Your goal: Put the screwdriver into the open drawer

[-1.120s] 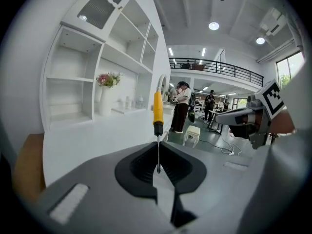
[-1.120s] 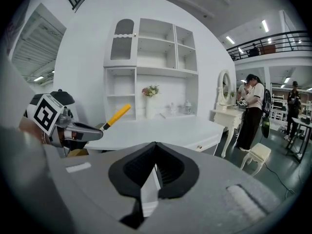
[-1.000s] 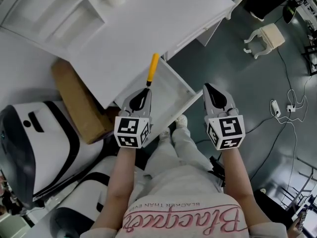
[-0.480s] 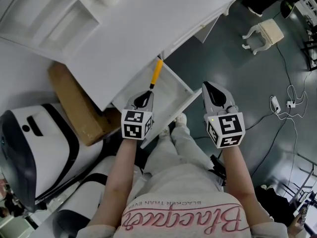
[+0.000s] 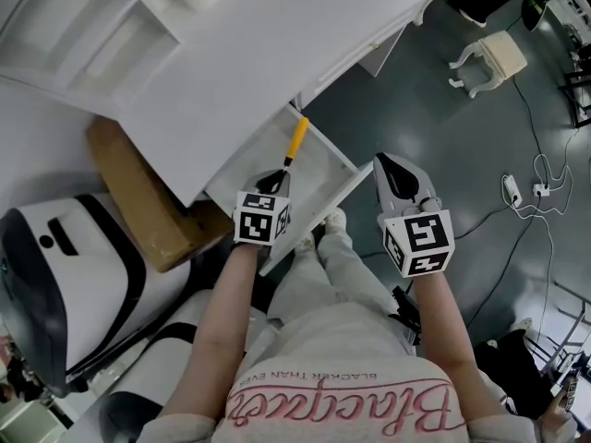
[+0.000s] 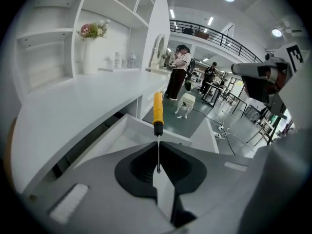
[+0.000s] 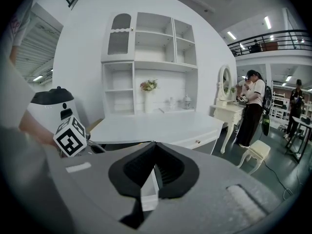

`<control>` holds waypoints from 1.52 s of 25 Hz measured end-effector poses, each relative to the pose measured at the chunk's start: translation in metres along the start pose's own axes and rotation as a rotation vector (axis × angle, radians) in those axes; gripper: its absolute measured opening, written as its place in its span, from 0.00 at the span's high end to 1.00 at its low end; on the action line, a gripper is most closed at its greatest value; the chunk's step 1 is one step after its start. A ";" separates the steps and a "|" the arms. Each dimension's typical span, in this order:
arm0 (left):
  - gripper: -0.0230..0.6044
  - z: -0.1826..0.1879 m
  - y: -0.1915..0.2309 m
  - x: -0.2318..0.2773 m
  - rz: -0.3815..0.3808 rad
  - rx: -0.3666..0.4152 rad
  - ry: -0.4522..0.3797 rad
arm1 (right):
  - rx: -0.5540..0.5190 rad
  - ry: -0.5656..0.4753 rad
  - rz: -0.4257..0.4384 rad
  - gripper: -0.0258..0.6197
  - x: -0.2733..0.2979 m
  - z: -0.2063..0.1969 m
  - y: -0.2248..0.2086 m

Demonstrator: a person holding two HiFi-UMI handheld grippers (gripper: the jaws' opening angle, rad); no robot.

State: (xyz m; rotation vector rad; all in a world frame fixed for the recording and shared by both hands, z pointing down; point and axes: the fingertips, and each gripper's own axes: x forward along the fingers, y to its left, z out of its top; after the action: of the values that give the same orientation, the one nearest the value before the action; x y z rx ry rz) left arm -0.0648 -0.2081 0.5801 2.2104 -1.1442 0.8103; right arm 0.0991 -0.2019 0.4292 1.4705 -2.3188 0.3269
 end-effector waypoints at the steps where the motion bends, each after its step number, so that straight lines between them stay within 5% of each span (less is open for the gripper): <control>1: 0.90 -0.003 -0.001 0.003 -0.003 -0.001 0.014 | -0.002 0.003 0.004 0.96 0.000 -0.001 0.002; 38: 0.90 -0.111 0.027 0.081 -0.014 0.066 0.470 | -0.002 0.119 0.086 0.96 0.024 -0.041 0.021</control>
State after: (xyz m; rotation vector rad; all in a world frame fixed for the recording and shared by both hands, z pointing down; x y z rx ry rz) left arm -0.0799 -0.1896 0.7183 1.9253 -0.8768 1.2909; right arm 0.0780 -0.1966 0.4765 1.3156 -2.2904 0.4237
